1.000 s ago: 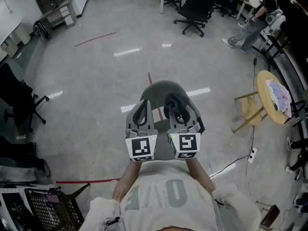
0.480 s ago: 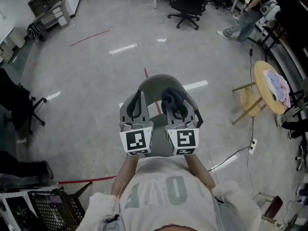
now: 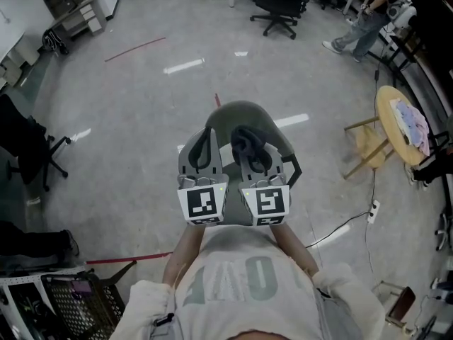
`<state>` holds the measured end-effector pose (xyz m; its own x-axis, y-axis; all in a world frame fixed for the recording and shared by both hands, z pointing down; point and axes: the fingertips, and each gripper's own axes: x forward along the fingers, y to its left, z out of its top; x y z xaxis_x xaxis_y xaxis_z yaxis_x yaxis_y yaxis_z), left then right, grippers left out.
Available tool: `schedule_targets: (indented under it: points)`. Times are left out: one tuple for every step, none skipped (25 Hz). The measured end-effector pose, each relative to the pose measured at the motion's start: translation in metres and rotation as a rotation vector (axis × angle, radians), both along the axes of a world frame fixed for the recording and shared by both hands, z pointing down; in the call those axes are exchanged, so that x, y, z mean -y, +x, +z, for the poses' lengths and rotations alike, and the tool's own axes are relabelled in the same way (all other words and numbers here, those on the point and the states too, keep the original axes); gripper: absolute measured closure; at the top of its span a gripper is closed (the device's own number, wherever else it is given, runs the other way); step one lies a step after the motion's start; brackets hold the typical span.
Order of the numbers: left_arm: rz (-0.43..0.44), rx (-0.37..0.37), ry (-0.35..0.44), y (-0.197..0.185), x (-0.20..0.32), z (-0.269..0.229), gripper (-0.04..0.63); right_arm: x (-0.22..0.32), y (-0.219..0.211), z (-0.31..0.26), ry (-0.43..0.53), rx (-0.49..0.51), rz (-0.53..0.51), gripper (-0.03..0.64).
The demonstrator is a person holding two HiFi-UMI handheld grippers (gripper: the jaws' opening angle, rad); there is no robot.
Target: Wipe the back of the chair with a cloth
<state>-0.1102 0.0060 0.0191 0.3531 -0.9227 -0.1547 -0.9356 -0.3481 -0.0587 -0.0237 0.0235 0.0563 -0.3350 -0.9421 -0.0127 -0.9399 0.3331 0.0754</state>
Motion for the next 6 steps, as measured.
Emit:
schedule_targets:
  points:
    - [0.001,0.002,0.006,-0.0009,-0.0009,-0.0015,0.580,-0.0003,-0.0021,-0.0002,0.002,0.000,-0.003,0.563]
    - [-0.001,0.002,0.009,-0.0023,-0.0013,-0.0018,0.580,-0.0003,-0.0039,-0.0006,0.004,-0.001,-0.006,0.563]
    - [-0.005,0.000,0.010,-0.0039,-0.0014,-0.0014,0.580,-0.0001,-0.0055,-0.0014,0.006,-0.001,-0.011,0.563]
    - [-0.010,-0.002,0.009,-0.0057,-0.0013,-0.0005,0.580,0.0003,-0.0066,-0.0025,0.009,-0.002,-0.016,0.563]
    - [-0.016,-0.005,0.007,-0.0075,-0.0011,0.0008,0.580,0.0006,-0.0076,-0.0040,0.012,-0.002,-0.021,0.563]
    - [-0.021,-0.007,0.004,-0.0093,-0.0009,0.0024,0.580,0.0010,-0.0084,-0.0056,0.016,-0.002,-0.025,0.563]
